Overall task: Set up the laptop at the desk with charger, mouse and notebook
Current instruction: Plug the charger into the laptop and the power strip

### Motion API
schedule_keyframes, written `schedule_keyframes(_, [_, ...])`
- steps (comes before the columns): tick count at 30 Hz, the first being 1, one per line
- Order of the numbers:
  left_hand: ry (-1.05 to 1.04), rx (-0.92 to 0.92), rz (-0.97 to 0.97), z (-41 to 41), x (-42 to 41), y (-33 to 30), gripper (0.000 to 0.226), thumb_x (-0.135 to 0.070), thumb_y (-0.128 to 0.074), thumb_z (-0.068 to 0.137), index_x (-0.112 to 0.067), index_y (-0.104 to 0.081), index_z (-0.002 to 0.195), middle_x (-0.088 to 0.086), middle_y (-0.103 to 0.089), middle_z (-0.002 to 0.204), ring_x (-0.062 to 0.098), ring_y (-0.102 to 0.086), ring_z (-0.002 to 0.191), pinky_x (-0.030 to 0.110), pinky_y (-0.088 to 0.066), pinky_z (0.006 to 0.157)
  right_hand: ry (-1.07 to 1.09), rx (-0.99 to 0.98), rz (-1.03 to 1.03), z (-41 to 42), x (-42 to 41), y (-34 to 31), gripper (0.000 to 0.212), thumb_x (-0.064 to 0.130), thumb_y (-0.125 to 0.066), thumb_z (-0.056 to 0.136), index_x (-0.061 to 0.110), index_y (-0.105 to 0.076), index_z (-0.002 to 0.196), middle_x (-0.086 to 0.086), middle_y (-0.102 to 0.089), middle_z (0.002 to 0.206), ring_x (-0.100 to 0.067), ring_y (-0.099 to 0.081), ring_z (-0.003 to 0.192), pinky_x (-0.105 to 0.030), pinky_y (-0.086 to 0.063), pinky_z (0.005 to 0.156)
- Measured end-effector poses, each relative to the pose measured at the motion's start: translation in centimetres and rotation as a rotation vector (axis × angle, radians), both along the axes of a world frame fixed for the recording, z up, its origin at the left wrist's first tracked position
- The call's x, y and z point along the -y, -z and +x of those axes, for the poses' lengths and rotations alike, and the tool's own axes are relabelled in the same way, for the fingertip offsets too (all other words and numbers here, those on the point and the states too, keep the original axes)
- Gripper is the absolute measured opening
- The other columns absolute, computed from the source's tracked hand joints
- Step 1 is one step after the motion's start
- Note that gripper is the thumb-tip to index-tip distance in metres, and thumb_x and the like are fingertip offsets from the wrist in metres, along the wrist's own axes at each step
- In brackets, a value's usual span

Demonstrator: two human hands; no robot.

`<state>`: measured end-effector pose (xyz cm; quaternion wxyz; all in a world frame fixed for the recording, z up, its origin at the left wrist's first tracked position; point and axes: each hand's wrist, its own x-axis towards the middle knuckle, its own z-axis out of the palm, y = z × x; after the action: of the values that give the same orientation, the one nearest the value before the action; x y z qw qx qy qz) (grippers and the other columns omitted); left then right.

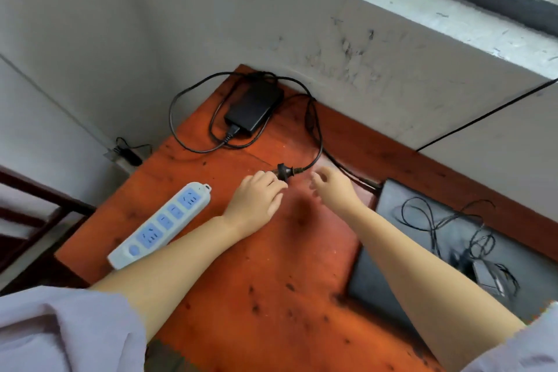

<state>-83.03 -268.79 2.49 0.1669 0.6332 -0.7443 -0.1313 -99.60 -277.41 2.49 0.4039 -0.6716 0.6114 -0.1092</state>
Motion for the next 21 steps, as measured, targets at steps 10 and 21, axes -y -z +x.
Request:
schedule_keyframes(10, [-0.508,0.145,0.148,10.1,-7.4,3.1,0.059,-0.039,-0.06,0.086,-0.015,-0.042,0.137,0.009,-0.05,0.13,0.029,-0.047,0.118,0.043,-0.038,0.096,0.567,0.568,0.579,6.9,0.4,2.5,0.019,0.031,-0.057,0.09,0.017,-0.05,0.079,0.0,-0.046,0.063,-0.002,-0.041,0.028,-0.01,-0.024,0.03])
schedule_keyframes(21, [-0.624,0.131,0.196,11.4,-8.3,5.8,0.067,-0.056,-0.054,0.083,-0.017,-0.04,0.136,0.004,-0.052,0.122,0.025,-0.047,0.112,0.037,-0.037,0.091,-0.186,0.479,0.465,14.4,-2.5,-0.9,0.013,0.014,-0.056,0.09,0.021,-0.061,0.08,0.0,-0.054,0.056,-0.011,-0.053,0.052,-0.023,-0.05,0.053])
